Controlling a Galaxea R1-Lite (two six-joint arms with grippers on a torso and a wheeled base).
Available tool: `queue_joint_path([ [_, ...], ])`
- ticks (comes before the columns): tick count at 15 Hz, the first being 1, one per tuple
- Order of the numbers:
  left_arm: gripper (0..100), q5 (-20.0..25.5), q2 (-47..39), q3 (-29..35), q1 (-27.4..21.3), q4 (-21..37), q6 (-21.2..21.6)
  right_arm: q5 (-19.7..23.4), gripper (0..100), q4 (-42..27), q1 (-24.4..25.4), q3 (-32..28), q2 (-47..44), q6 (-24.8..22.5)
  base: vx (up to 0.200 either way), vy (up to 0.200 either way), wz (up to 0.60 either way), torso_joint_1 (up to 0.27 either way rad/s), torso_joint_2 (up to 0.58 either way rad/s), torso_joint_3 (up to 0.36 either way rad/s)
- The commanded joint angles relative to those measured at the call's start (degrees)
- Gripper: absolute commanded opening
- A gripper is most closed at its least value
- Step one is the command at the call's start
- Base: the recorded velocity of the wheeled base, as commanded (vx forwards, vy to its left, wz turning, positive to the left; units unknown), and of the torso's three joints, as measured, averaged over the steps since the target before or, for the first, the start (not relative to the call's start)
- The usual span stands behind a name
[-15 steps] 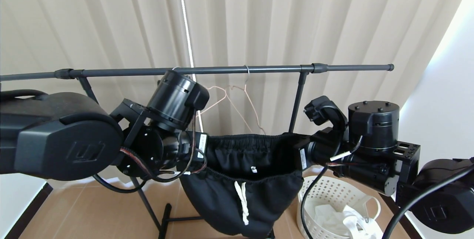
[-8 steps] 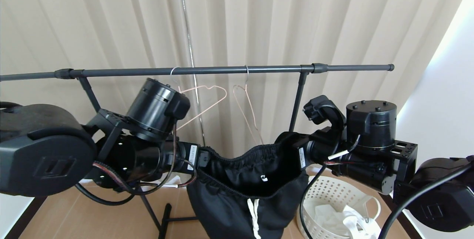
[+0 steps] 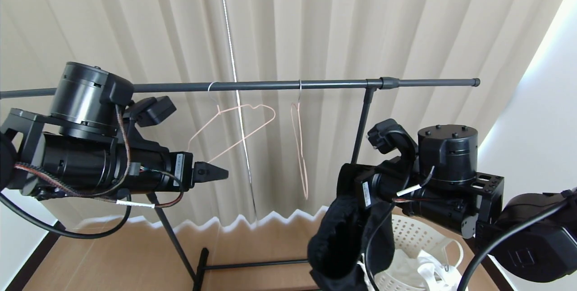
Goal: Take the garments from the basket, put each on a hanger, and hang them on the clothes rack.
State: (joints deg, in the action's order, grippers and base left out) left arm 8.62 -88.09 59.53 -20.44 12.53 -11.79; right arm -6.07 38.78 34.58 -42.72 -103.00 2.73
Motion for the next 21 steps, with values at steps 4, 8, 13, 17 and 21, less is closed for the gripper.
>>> queue_joint_path([
  [4, 100, 0.17, -10.61, 1.29, 14.73, -12.18, 14.51, -0.70, 0, 0.16, 0.04, -0.09, -0.98, -0.01, 0.000, 0.000, 0.00, 0.000, 0.00, 0.000],
  [8, 100, -0.18, -18.70, 1.21, 17.19, -24.13, 17.15, -0.78, 0, 0.16, 0.04, -0.17, -0.98, -0.18, 0.000, 0.000, 0.00, 0.000, 0.00, 0.000],
  [13, 100, -0.71, -26.26, 1.65, 18.33, -32.22, 19.17, -0.78, 0, 0.16, 0.04, -0.09, -0.98, -0.18, 0.000, 0.000, 0.00, 0.000, 0.00, 0.000],
  [17, 100, -0.71, -26.70, -1.17, 17.63, -33.36, 19.17, -0.78, 0, 0.16, 0.04, -0.09, -1.24, -0.18, 0.000, 0.000, 0.00, 0.000, 0.00, 0.000],
  [21, 100, -0.62, -25.64, -3.19, 16.58, -35.03, 18.91, -0.78, 0, 0.42, 0.04, -0.09, -1.86, -0.18, 0.000, 0.000, 0.00, 0.000, 0.00, 0.000],
])
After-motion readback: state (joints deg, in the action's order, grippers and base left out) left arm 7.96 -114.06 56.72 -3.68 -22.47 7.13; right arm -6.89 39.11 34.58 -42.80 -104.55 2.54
